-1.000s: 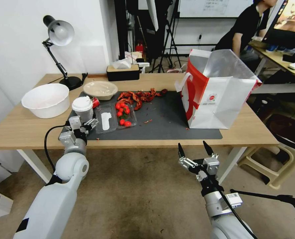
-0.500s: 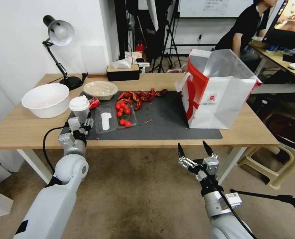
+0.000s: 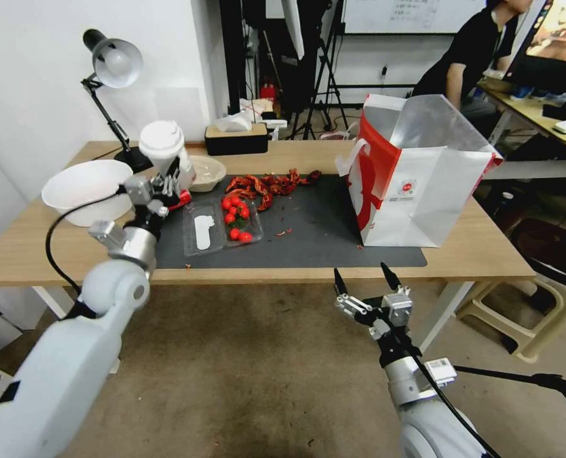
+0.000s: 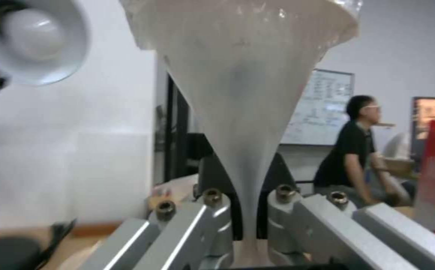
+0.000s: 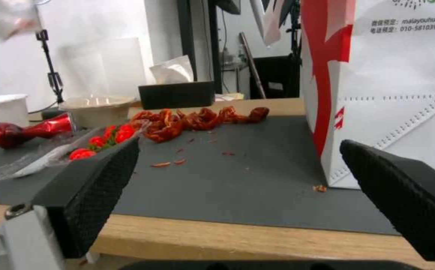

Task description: Pick up the trash from the table and place it into the takeout bag.

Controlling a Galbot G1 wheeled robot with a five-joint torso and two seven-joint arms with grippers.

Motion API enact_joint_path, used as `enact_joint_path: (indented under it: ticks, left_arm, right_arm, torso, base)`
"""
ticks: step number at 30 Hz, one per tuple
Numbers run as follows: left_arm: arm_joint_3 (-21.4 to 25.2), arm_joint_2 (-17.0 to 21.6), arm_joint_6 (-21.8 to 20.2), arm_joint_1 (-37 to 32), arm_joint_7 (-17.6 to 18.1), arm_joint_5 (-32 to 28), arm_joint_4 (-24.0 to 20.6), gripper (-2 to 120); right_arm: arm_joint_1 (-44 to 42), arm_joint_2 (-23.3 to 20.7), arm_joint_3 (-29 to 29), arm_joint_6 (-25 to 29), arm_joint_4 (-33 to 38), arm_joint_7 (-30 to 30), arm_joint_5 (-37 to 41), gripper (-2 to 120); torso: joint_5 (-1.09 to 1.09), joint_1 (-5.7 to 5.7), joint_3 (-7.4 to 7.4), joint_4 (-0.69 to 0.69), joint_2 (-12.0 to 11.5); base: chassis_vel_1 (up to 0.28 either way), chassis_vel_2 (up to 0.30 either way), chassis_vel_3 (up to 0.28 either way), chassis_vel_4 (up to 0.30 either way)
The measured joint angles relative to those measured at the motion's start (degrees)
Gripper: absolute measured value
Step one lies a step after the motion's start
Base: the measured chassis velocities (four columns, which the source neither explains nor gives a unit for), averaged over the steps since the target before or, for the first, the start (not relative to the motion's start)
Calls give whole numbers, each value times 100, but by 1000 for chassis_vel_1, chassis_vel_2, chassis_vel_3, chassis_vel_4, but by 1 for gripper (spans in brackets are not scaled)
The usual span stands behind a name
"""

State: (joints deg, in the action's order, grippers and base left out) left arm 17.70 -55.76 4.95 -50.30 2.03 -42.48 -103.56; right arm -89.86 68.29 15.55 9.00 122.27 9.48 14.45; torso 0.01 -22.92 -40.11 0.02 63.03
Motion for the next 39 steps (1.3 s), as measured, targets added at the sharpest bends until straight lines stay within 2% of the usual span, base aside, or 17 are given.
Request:
enact_joint_path:
  ticks: [3,5,8,9,11,12,13,16,18,20,21,23,24,26,27,31,39]
  left_arm:
    - [-371,-39,-23,493,-99,-187,125,0]
    - [-451,-58,-28,596,-117,-229,156,0]
    - [-1235,-279,-47,1474,-240,-474,492,0]
    - [-1235,-279,-47,1474,-240,-474,492,0]
    - [-1650,-406,-41,1884,-309,-560,694,0]
    - [-1990,-542,-28,2282,-383,-621,911,0]
    - [-1990,-542,-28,2282,-383,-621,911,0]
    - [-2615,-909,64,3199,-507,-675,1421,0]
    - [-2747,-999,80,3418,-538,-675,1546,0]
    - [-3147,-1256,131,4043,-659,-688,1947,0]
    - [-3147,-1256,131,4043,-659,-688,1947,0]
    - [-3560,-1434,164,4506,-799,-736,2291,0]
    - [-3560,-1434,164,4506,-799,-736,2291,0]
    - [-4027,-1590,177,4878,-1029,-741,2669,0]
    - [-4027,-1590,177,4878,-1029,-741,2669,0]
    - [-4565,-1693,244,5380,-1546,-619,3133,0]
    - [-4882,-1948,337,5813,-1925,-345,3511,0]
  right_arm:
    - [-48,11,23,-14,74,1,-2,100]
    - [-58,13,30,-17,88,0,-5,100]
    - [-142,28,78,-39,165,1,-43,100]
    - [-142,28,78,-39,165,1,-43,100]
    - [-170,48,87,-50,183,1,-71,100]
    - [-190,65,88,-56,189,1,-95,100]
    - [-190,65,88,-56,189,1,-95,100]
    - [-213,90,89,-69,202,-2,-126,100]
    - [-216,92,90,-71,202,-4,-130,100]
    - [-218,102,91,-73,197,-8,-140,100]
    - [-218,102,91,-73,197,-8,-140,100]
    - [-222,109,82,-73,165,-17,-152,100]
    - [-222,109,82,-73,165,-17,-152,100]
    - [-260,122,81,-56,157,-40,-168,100]
    - [-260,122,81,-56,157,-40,-168,100]
    - [-350,57,147,-29,220,-80,-186,100]
    - [-375,13,179,-11,223,-88,-168,100]
  torso:
    - [-1,0,0,-4,0]
    - [-1,-1,0,-4,0]
    - [-1,-1,0,-2,0]
    - [-1,-1,0,-2,0]
    - [0,-1,0,-3,0]
    - [0,-1,-1,-2,0]
    - [0,-1,-1,-2,0]
    - [0,-1,-1,-2,-1]
    - [1,-1,-1,-3,0]
    - [2,-1,-1,-4,-1]
    - [2,-1,-1,-4,-1]
    - [2,-1,0,-1,-1]
    - [2,-1,0,-1,-1]
    - [0,-1,-1,-3,-1]
    - [0,-1,-1,-3,-1]
    - [-1,-1,0,-1,-1]
    - [0,-1,0,-2,-1]
  base:
    - [0,0,0,0]
    - [0,0,0,0]
    - [0,0,0,0]
    - [0,0,0,0]
    - [0,0,0,0]
    - [0,0,0,0]
    - [0,0,0,0]
    - [0,0,0,0]
    - [0,0,0,0]
    - [0,0,0,0]
    - [0,0,0,0]
    - [0,0,0,0]
    - [0,0,0,0]
    - [0,0,0,0]
    - [0,0,0,0]
    - [0,0,0,0]
    - [0,0,0,0]
